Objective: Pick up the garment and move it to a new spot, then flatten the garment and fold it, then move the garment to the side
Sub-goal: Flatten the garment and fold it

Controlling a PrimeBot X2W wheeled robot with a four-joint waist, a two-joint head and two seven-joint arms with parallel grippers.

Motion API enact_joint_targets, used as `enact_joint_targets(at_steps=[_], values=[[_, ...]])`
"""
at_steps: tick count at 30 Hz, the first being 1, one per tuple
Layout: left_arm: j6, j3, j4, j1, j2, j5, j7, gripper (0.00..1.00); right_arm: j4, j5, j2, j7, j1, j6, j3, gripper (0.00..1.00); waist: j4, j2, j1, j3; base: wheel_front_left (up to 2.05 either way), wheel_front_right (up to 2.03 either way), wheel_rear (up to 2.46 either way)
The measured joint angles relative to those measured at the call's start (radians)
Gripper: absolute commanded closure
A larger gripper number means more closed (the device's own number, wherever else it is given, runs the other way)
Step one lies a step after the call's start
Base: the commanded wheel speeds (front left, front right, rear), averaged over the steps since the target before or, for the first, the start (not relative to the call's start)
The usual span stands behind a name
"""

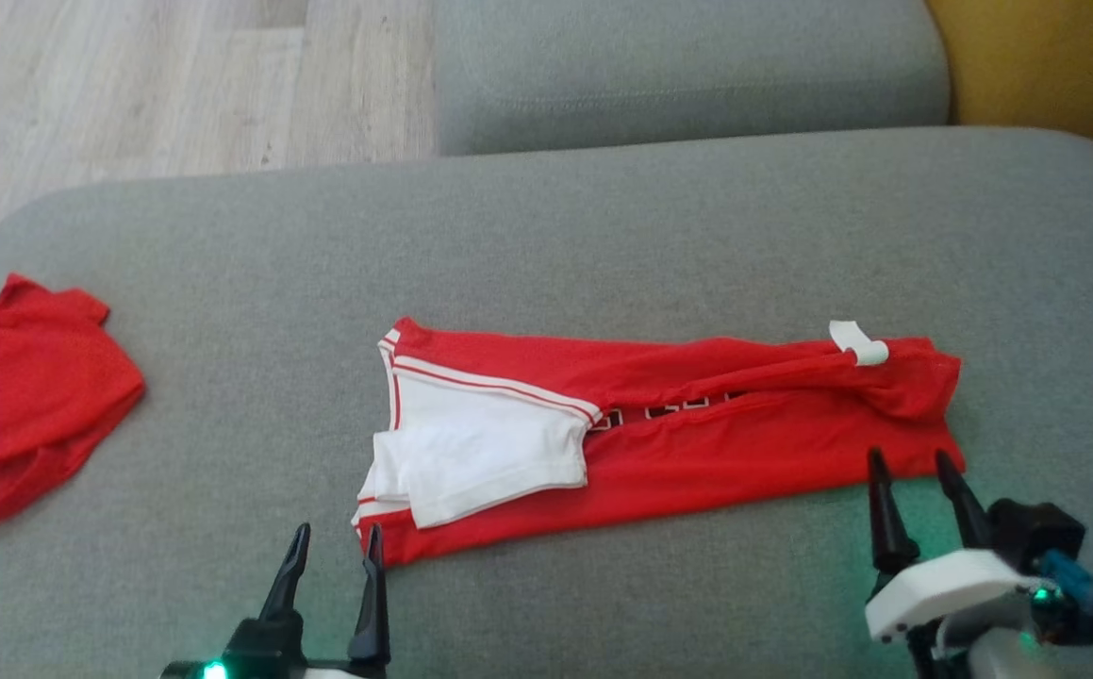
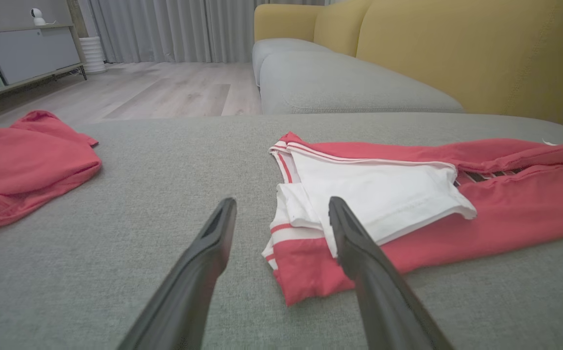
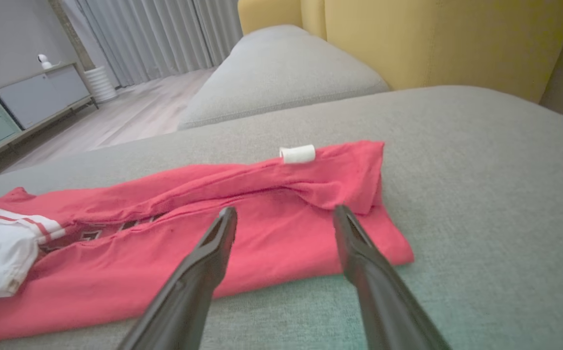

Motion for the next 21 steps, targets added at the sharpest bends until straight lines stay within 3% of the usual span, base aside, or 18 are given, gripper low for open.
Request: enact_joint_targets(at_steps=[10,21], values=[[-0.001,-0.04,0.0,-0.072,-0.001,-0.01,0.0,0.0,0.184,0.031,-0.067,0.0,-0.28,0.0,-0.123,0.0,0.034,0.0,0.0003,0.12,0.0,0.0,0.0],[-0.001,-0.069,0.001,-0.127,-0.001,-0.017,0.0,0.0,0.391,0.001,-0.095,-0.01,-0.329,0.0,-0.183,0.0,0.085,-0.0001,0.0001,0.207,0.0,0.0,0.0]])
